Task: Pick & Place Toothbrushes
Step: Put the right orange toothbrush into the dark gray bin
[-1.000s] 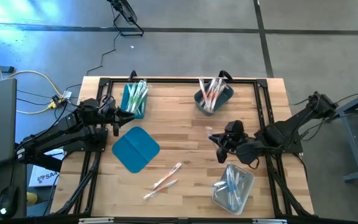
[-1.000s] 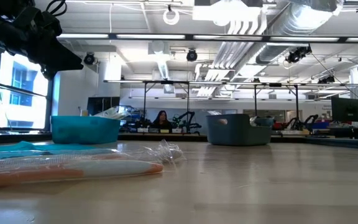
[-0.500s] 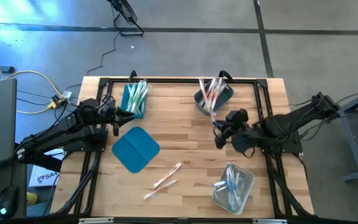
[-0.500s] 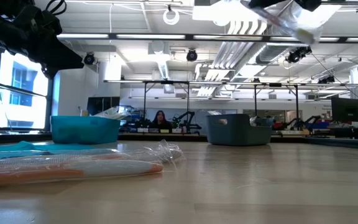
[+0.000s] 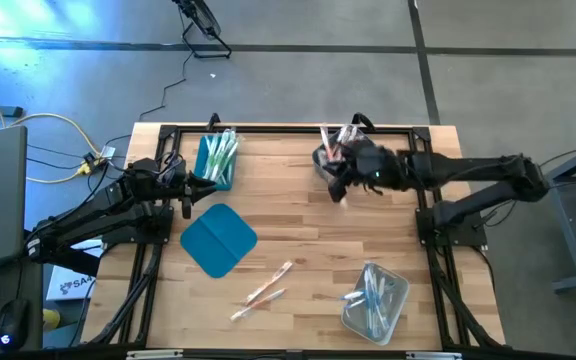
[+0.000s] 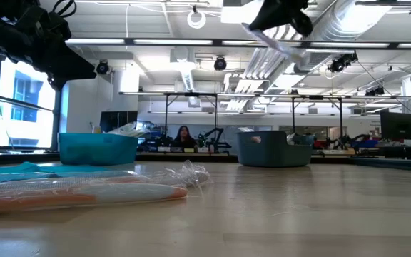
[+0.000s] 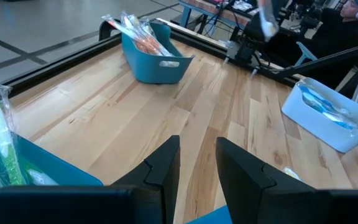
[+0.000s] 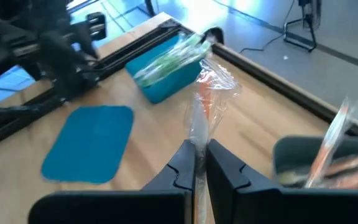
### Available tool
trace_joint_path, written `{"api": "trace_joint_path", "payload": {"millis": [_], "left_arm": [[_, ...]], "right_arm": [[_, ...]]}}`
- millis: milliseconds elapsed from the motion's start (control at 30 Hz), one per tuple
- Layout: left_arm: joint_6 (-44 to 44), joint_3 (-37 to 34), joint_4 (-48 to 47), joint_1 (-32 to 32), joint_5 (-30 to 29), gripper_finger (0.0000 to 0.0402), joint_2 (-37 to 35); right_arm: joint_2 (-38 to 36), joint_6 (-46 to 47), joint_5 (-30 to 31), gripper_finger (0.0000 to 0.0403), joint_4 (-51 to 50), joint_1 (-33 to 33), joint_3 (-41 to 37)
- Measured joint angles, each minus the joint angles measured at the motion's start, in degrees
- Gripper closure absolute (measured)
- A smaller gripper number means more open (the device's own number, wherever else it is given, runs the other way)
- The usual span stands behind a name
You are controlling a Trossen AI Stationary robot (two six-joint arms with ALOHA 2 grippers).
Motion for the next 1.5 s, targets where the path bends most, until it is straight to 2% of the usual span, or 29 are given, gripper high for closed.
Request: {"api": "trace_joint_path", "payload": {"millis": [167, 433, 633, 733, 933, 1100, 1333, 1500], "left_arm": [[0.00, -0.01, -0.01, 0.00, 0.00, 0.0302, -0.01], [0.00, 0.00, -0.02, 0.00, 0.00, 0.0302, -0.01], [-0.24, 0.00, -0.02, 0.00, 0.00, 0.0302, 0.00], [-0.26, 0.00, -0.02, 0.00, 0.00, 0.0302, -0.01], [-0.24, 0.00, 0.02, 0.00, -0.05, 0.0302, -0.01], [-0.24, 0.00, 0.09, 0.00, -0.52, 0.0302, -0.01], [-1.51, 0.00, 0.04, 0.00, -0.50, 0.0302, 0.00], [-1.51, 0.00, 0.00, 0.00, -0.50, 0.0302, 0.00]], "right_arm": [[0.49, -3.35, -1.90, 0.0393, 6.10, -7.12, -1.67], [0.62, -1.39, -6.31, 0.0393, 20.72, -17.80, -12.60], [0.62, 1.54, -5.92, 0.0393, 34.77, -23.80, -21.44], [0.62, 3.47, -3.17, 0.0393, 37.19, -26.04, -24.36], [1.64, 4.95, 3.21, 0.0393, 38.69, -27.23, -26.65], [5.43, 4.73, 7.17, 0.0393, 40.94, -27.65, -26.60], [11.90, 5.42, 7.17, 0.0393, 44.57, -27.95, -26.60], [12.75, 6.52, 6.56, 0.0393, 44.59, -28.00, -26.60]]}}
